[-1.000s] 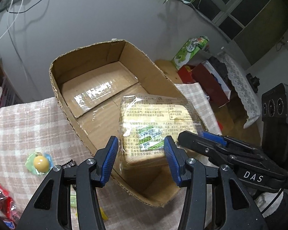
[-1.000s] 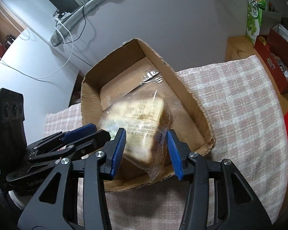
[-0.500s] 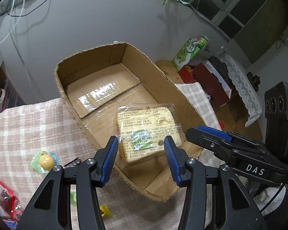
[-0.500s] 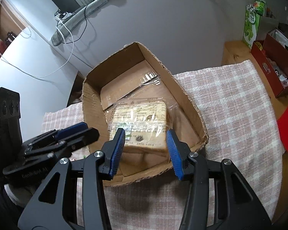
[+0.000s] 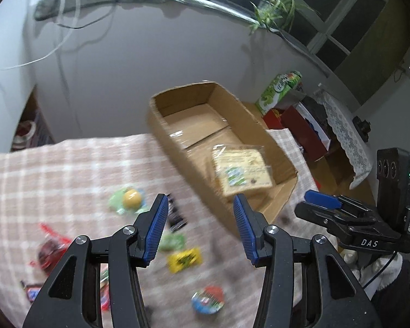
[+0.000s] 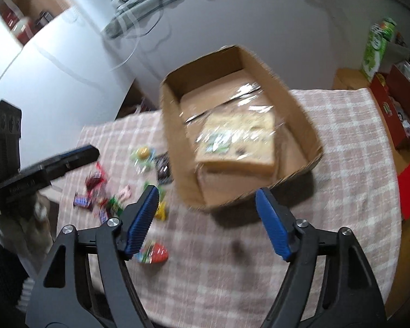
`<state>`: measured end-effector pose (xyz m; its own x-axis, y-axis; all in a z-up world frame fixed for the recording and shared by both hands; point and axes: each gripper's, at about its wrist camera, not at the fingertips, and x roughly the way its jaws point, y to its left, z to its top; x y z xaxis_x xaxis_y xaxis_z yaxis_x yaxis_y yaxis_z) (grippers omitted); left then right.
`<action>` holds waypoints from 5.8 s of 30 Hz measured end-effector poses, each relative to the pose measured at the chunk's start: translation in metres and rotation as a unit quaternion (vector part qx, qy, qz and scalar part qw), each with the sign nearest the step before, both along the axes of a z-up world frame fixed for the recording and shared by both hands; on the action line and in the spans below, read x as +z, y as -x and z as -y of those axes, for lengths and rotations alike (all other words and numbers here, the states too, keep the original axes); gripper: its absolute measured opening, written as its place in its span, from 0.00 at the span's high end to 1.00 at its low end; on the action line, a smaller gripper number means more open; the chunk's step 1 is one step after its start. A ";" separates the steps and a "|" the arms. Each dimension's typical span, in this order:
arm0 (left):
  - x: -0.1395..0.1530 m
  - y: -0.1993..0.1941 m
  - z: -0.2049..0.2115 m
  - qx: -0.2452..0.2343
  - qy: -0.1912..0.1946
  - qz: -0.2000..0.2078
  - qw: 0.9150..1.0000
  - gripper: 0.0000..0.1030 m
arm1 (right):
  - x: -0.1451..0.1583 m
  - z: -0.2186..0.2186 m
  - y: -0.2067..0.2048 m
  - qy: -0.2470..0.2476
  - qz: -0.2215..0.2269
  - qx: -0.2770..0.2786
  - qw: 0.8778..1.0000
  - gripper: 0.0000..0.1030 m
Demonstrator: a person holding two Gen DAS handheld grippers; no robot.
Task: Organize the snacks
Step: 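Open both grippers to release the loaf and lift away, then grasp the Snickers bar with the left gripper while the right grasps the jelly cup, then carry the Snickers bar and jelly cup over the cardboard box with both grippers, then open both grippers to drop the Snickers bar and jelly cup into the box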
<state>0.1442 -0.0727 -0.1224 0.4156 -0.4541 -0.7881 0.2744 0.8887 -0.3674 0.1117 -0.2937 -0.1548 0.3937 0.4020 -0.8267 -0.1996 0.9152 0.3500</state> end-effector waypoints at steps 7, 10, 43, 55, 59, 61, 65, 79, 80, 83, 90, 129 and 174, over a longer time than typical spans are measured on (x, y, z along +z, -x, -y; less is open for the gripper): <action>-0.008 0.041 -0.065 0.062 -0.017 -0.007 0.998 0.51 | -0.011 -0.045 0.032 0.062 0.005 0.088 0.994 0.22; -0.020 0.060 -0.094 0.090 -0.019 -0.032 0.995 0.51 | -0.017 -0.063 0.043 0.086 0.005 0.118 0.989 0.22; -0.104 0.068 -0.072 0.141 -0.013 -0.185 0.973 0.51 | -0.090 -0.140 0.053 0.166 -0.033 0.239 0.956 0.22; -0.109 0.058 -0.058 0.144 -0.042 -0.167 0.974 0.59 | -0.091 -0.152 0.056 0.168 -0.031 0.240 0.956 0.34; -0.109 0.056 -0.060 0.140 -0.036 -0.164 0.976 0.63 | -0.088 -0.146 0.052 0.167 -0.036 0.230 0.958 0.52; -0.110 0.055 -0.061 0.140 -0.034 -0.161 0.976 0.64 | -0.087 -0.142 0.049 0.166 -0.037 0.228 0.959 0.59; -0.110 0.059 -0.066 0.138 -0.031 -0.157 0.977 0.66 | -0.086 -0.138 0.047 0.163 -0.037 0.225 0.960 0.64; -0.109 0.072 -0.080 0.132 -0.035 -0.149 0.979 0.71 | -0.084 -0.130 0.044 0.146 -0.041 0.210 0.966 0.70; -0.110 0.069 -0.079 0.133 -0.041 -0.154 0.978 0.69 | -0.084 -0.130 0.045 0.146 -0.041 0.210 0.966 0.70; -0.110 0.064 -0.072 0.128 -0.064 -0.150 0.978 0.65 | -0.084 -0.130 0.045 0.146 -0.041 0.210 0.966 0.70; -0.110 0.064 -0.067 0.119 -0.093 -0.119 0.981 0.70 | -0.082 -0.128 0.045 0.140 -0.039 0.205 0.968 0.71; -0.023 0.030 -0.039 0.084 0.027 -0.061 0.994 0.74 | 0.013 -0.049 -0.018 0.085 0.040 0.085 0.992 0.72; -0.055 -0.109 0.062 0.030 -0.025 -0.071 0.997 0.71 | -0.043 -0.014 -0.173 0.097 -0.017 0.020 0.995 0.53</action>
